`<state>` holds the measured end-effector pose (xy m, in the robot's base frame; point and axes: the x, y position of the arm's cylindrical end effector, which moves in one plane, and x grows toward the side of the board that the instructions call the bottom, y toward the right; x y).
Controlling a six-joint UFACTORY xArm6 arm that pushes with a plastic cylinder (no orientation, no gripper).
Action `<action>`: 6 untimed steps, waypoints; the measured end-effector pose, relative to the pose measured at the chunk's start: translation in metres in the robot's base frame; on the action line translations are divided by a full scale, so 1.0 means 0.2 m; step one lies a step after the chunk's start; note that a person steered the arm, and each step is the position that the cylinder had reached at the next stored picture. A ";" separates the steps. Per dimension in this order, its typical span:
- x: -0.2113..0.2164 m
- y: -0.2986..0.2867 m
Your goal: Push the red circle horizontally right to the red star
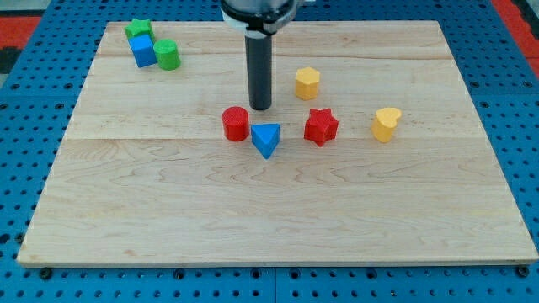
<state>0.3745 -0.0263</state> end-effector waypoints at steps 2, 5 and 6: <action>0.11 -0.54; 0.26 -0.03; 0.37 -0.20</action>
